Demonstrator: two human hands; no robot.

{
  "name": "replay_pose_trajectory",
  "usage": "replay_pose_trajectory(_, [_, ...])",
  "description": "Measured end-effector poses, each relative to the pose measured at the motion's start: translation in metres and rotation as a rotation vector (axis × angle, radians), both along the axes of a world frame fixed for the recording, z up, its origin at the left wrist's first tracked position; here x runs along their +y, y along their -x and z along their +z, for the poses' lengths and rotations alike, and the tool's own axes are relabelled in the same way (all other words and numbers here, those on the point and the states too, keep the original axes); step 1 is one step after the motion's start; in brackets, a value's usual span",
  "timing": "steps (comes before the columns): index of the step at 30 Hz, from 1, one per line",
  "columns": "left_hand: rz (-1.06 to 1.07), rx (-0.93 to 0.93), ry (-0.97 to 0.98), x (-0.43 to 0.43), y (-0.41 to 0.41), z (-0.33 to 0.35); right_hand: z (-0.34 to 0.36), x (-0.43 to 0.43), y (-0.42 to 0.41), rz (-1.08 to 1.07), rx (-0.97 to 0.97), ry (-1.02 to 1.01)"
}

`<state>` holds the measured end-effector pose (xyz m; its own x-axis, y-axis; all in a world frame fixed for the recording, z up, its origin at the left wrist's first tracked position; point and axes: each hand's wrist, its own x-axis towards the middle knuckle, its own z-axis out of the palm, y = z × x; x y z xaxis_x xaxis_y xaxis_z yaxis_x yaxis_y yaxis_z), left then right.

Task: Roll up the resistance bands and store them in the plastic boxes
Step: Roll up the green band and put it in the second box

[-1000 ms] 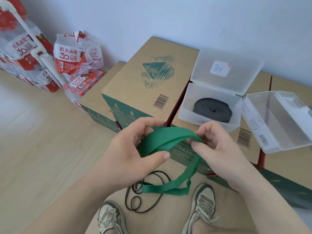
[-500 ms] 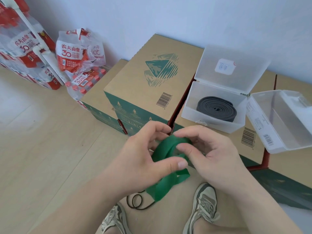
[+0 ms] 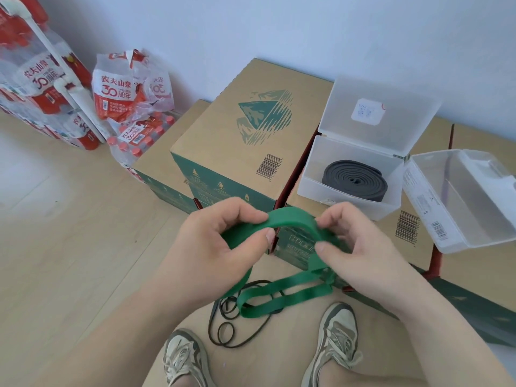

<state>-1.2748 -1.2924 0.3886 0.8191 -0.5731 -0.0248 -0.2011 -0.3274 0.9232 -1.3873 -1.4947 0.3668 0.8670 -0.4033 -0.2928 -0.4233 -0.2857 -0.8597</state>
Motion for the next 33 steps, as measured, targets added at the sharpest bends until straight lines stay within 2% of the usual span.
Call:
replay_pose_trajectory(3, [-0.046, -0.01, 0.023, -0.001, 0.005, 0.002, 0.005, 0.014, -0.001, 0.121, -0.105, -0.1])
replay_pose_trajectory(5, [-0.119, -0.015, 0.002, -0.003, 0.01, 0.001, 0.009, 0.019, -0.002, 0.136, -0.226, -0.163])
replay_pose_trajectory(8, [-0.13, -0.013, -0.008, -0.005, 0.01, -0.003, 0.009, 0.022, -0.003, 0.132, -0.291, -0.157])
replay_pose_trajectory(13, [-0.194, -0.022, -0.119, -0.003, 0.003, -0.001, 0.001, 0.024, -0.006, -0.012, -0.328, -0.04])
replay_pose_trajectory(15, [-0.216, -0.075, -0.18, -0.001, 0.001, -0.003, 0.0, 0.018, -0.008, -0.126, -0.332, -0.033])
replay_pose_trajectory(18, [-0.219, -0.199, -0.133, -0.001, 0.0, -0.007, 0.001, 0.012, -0.01, -0.229, -0.291, -0.006])
replay_pose_trajectory(21, [-0.169, -0.322, -0.055, -0.001, -0.002, -0.01, 0.002, 0.012, -0.009, -0.176, -0.22, 0.005])
replay_pose_trajectory(24, [-0.14, -0.354, -0.047, -0.002, -0.006, -0.014, 0.0, 0.008, -0.005, -0.051, -0.089, 0.056])
replay_pose_trajectory(27, [-0.114, -0.404, -0.061, -0.002, -0.007, -0.015, 0.001, 0.008, -0.004, 0.048, -0.004, -0.034])
replay_pose_trajectory(33, [-0.192, -0.397, 0.01, -0.004, -0.002, -0.015, 0.006, 0.024, -0.005, 0.134, -0.227, -0.159])
